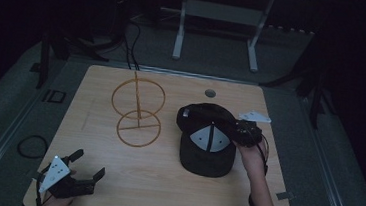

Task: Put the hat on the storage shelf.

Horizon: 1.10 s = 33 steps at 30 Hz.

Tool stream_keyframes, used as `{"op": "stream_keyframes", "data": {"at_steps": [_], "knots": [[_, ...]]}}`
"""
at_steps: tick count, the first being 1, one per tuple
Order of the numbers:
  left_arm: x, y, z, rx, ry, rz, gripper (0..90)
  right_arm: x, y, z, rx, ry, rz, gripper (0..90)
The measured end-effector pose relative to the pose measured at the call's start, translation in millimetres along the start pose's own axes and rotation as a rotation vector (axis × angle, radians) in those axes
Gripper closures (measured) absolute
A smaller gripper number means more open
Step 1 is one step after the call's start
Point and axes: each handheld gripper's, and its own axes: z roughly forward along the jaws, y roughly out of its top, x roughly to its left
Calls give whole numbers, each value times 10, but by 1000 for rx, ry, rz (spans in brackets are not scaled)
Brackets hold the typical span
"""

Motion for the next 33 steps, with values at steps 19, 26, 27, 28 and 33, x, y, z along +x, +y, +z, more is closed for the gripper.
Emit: {"op": "stream_keyframes", "data": {"at_steps": [19,26,27,28,33], "knots": [[-135,68,28,64,3,-20,16,166,211,-241,-96,-28,-11,887],[-195,98,43,78,13,-18,16,223,368,-459,-165,-4,-24,887],[-213,105,50,83,13,-18,16,249,425,-541,-186,-2,-37,887],[-231,113,56,90,15,-10,16,259,450,-572,-192,-1,-42,887],[-330,169,75,91,9,-5,16,259,538,-721,-231,0,-46,886]]}}
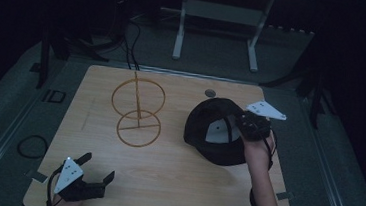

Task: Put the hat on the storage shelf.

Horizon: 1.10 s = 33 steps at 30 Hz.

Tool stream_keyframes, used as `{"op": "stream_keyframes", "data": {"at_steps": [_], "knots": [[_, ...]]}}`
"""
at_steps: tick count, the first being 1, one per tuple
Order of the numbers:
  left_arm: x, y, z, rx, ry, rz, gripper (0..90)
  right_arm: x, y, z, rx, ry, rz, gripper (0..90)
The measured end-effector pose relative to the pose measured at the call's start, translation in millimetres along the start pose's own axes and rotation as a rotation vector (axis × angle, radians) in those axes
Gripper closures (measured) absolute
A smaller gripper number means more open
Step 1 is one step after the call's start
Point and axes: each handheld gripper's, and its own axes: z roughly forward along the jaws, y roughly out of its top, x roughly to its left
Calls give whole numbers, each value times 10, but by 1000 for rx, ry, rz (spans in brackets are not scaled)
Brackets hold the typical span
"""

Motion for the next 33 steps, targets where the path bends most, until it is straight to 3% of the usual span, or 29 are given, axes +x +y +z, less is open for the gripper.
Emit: {"op": "stream_keyframes", "data": {"at_steps": [6,10,21,27,33], "knots": [[-120,105,82,53,-70,-29,16,-13,97,-141,-39,13,4,886],[-227,194,135,47,-106,-38,37,20,142,-240,-69,40,12,886],[-478,527,329,43,-178,12,46,173,198,-452,-121,74,-17,886],[-574,643,435,55,-201,14,55,247,186,-497,-138,91,-10,885],[-676,731,523,50,-212,52,62,383,159,-503,-138,126,-24,885]]}}
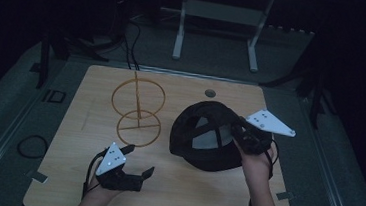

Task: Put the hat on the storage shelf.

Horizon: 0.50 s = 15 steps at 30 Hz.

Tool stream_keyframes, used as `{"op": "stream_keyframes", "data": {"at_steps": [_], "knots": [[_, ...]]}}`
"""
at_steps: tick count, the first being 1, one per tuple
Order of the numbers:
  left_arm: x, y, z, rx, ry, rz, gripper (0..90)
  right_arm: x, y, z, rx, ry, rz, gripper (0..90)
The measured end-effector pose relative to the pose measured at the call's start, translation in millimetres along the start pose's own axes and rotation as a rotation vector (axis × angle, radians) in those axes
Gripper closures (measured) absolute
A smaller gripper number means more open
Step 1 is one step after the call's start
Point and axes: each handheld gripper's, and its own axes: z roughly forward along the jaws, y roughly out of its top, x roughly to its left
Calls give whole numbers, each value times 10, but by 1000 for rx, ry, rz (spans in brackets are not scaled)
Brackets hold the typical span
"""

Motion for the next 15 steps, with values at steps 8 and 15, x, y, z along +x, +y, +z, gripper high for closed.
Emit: {"op": "stream_keyframes", "data": {"at_steps": [8,15], "knots": [[-98,178,166,-11,-28,37,69,199,14,-3,-16,50,-27,885],[-108,376,229,-28,-59,48,149,340,59,-31,-31,102,-63,885]]}}
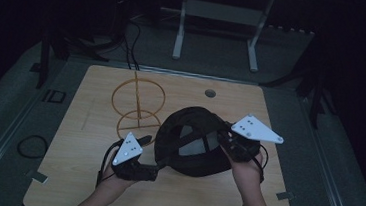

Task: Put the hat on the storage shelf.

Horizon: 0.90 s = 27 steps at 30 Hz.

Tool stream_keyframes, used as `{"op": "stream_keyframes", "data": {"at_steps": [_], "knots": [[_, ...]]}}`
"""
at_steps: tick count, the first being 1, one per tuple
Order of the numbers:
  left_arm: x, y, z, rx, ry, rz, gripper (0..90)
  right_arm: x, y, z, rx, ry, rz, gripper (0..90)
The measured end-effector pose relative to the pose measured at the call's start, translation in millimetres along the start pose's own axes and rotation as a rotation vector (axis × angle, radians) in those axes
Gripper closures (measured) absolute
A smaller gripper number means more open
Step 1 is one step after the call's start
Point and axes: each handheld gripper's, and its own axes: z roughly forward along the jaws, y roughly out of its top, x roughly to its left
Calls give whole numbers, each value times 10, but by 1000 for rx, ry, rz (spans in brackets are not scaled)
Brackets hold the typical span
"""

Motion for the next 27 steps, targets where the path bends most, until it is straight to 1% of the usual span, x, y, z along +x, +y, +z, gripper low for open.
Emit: {"op": "stream_keyframes", "data": {"at_steps": [1,2,3,4,5,6,7,9,11,12,14,15,16,17,20,21,22,23,24,26,27], "knots": [[1,22,10,3,-5,7,160,19,8,-8,-2,9,-8,885],[7,40,14,5,-18,17,160,33,15,-17,-4,22,-14,885],[19,55,15,4,-38,15,172,47,20,-29,-11,31,-16,885],[27,69,15,3,-51,9,203,56,27,-38,-12,49,-24,885],[32,80,17,1,-59,9,216,64,31,-47,-16,59,-25,885],[26,89,17,-1,-59,13,252,72,34,-53,-14,61,-31,885],[15,93,12,-12,-50,25,298,78,36,-58,-11,63,-38,885],[-11,109,-1,-38,-35,21,445,75,29,-62,-9,70,-32,885],[-22,130,-16,-63,-14,18,555,80,13,-62,-5,68,-31,885],[-31,142,-18,-68,12,23,600,84,5,-62,-2,69,-31,885],[-38,163,-16,-68,57,28,745,102,-14,-67,4,69,-30,884],[-38,172,-16,-69,77,22,807,113,-25,-69,6,71,-35,884],[-38,172,-16,-69,77,22,857,123,-35,-74,7,72,-35,884],[-24,193,-19,-69,100,7,880,138,-47,-80,10,76,-37,884],[-22,218,-14,-65,106,11,887,166,-83,-96,11,81,-36,883],[-24,227,-15,-64,114,16,887,166,-83,-96,11,81,-36,883],[-34,257,-19,-62,117,30,889,175,-119,-113,8,83,-29,883],[-34,257,-19,-62,117,30,889,175,-119,-113,8,83,-29,883],[-35,268,-21,-66,118,23,890,178,-166,-127,11,92,-20,882],[-37,292,-21,-65,115,30,890,172,-192,-135,11,99,-13,881],[-38,317,-18,-60,109,37,890,157,-243,-161,1,104,7,877]]}}
